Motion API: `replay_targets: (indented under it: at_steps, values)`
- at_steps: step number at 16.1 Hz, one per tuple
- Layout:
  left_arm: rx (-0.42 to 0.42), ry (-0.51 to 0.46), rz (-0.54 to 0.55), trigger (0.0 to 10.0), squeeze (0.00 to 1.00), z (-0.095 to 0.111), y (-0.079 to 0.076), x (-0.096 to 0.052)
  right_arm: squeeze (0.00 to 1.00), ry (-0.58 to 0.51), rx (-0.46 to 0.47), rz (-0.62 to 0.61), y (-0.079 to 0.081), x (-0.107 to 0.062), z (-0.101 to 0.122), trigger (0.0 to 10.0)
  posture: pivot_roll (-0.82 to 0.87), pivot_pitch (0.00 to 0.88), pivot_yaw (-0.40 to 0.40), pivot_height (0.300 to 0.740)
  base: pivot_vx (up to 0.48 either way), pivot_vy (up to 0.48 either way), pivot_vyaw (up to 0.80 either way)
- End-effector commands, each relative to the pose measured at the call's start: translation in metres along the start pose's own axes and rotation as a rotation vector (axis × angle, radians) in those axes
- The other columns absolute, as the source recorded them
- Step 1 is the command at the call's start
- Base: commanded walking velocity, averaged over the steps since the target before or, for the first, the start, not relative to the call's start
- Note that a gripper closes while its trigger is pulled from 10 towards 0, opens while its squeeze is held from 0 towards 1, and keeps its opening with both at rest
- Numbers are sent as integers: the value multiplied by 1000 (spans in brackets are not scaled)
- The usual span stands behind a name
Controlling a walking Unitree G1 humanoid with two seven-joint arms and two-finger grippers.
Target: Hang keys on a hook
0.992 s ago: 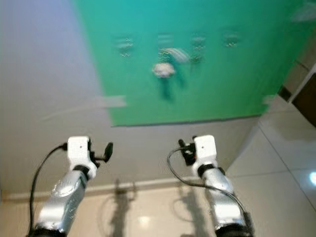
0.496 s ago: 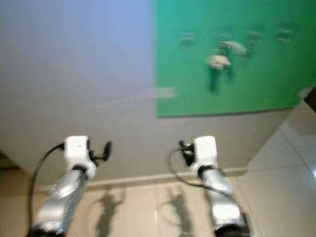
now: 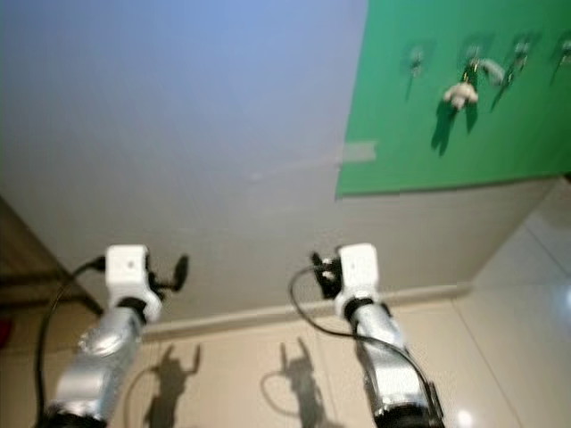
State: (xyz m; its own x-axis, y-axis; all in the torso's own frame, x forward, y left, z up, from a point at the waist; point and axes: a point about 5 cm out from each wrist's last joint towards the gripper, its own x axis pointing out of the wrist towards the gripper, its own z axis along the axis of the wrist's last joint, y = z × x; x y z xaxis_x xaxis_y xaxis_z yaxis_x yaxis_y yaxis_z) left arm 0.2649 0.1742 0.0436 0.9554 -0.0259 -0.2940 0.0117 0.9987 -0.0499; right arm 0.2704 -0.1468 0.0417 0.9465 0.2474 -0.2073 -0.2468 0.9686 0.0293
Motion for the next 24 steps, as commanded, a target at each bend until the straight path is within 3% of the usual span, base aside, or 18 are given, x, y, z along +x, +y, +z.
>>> replay_targets:
  at_steps: [1, 24]
  values:
    - [0, -6, -24, 10000, 0, 3, -8, 3, 0, 5, -2, -22, -9, -1, 1, 10000, -145, 0, 50, 740, 0, 0, -800]
    - [1, -32, -74, 10000, 0, 5, -12, 4, 0, 18, 2, -16, -19, -2, -4, 10000, -146, 0, 49, 740, 0, 0, -800]
